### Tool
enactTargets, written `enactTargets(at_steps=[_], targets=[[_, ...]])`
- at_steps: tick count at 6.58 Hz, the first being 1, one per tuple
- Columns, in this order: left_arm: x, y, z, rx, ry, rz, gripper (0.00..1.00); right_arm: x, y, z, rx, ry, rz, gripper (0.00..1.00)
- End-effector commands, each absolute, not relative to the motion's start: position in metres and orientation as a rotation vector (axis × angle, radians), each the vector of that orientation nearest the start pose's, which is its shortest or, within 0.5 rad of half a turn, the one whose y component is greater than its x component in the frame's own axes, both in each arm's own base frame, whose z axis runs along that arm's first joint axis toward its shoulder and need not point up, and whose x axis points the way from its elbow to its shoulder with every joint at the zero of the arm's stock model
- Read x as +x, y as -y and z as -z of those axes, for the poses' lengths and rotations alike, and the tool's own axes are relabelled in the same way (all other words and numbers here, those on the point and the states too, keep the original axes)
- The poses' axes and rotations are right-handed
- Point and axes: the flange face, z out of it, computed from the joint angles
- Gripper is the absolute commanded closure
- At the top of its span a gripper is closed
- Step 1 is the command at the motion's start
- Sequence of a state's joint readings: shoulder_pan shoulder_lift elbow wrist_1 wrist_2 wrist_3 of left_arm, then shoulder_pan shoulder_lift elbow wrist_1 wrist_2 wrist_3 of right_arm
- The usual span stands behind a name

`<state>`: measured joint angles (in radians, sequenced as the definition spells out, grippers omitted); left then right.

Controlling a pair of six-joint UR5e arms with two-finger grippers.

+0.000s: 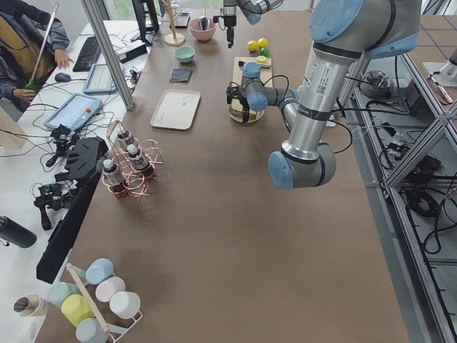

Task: Make sandwich and place on tray
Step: 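Withdraw the right gripper while the left gripper reaches to the plate rim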

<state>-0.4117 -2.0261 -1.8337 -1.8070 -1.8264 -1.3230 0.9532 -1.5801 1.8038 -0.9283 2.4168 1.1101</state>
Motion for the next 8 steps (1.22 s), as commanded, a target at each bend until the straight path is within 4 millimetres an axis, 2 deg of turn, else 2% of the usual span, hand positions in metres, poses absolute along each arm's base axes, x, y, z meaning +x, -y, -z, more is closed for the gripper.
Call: enactTargets(at_steps=[1,2,3,6,8], targets=[[0.532,0.35,-0.273,0.114,-0.96,0.013,0.2,-0.231,0.43,-0.472,-0.077,1.12,-0.075,0.0],[0.539,0.354,-0.283,0.122,-0.974,0.014,0.23,-0.23,0.427,-0.477,-0.083,1.113,-0.079,0.0],[0.542,0.352,-0.285,0.118,-0.974,0.013,0.32,-0.228,0.426,-0.48,-0.078,1.111,-0.07,0.0],[0.544,0.346,-0.285,0.111,-0.977,0.009,0.44,-0.225,0.426,-0.48,-0.08,1.114,-0.072,0.0],[0.547,0.342,-0.286,0.107,-0.975,0.003,0.44,-0.224,0.426,-0.481,-0.084,1.115,-0.073,0.0]])
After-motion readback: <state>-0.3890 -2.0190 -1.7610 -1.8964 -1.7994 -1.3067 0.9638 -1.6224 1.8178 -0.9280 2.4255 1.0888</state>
